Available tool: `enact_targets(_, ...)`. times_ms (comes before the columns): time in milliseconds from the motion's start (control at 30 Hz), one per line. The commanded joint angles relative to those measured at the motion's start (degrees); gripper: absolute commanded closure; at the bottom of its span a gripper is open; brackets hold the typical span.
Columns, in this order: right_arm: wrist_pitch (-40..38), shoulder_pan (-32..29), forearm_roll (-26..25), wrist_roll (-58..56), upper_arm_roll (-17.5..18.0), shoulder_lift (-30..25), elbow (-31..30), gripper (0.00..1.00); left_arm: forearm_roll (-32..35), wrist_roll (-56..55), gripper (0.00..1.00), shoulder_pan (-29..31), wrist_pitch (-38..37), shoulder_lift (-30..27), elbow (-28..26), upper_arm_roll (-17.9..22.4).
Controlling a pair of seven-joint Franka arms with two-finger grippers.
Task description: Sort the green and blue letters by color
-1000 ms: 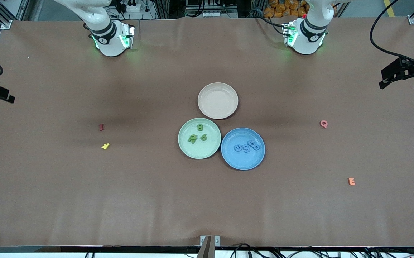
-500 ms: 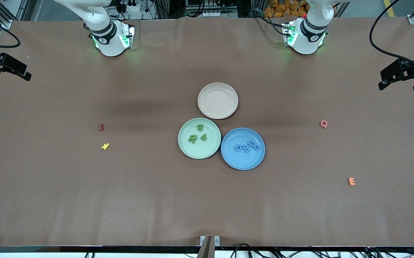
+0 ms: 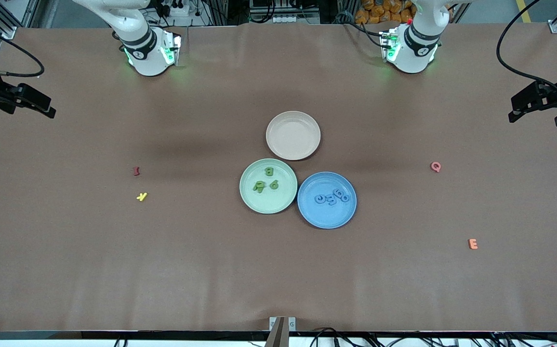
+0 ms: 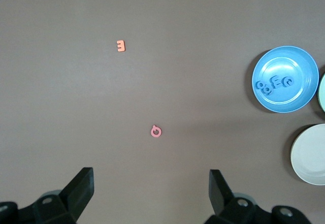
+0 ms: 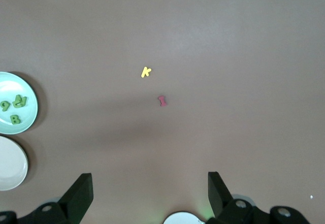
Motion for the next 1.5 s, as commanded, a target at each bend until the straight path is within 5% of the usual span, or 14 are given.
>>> enact_targets(0,0.6,-0.3,0.86,0.9,0.28,-2.48,-2.19,0.0,-1.33,-0.8,0.0,0.06,-1.26,0.57,1.53,0.07)
enact_targets(1467,0.86,1.02,0.33,0.9,0.28,-2.92,-3.07,0.0,-1.33,-0.89,0.0,-0.12,-1.26,0.66,1.53,0.07)
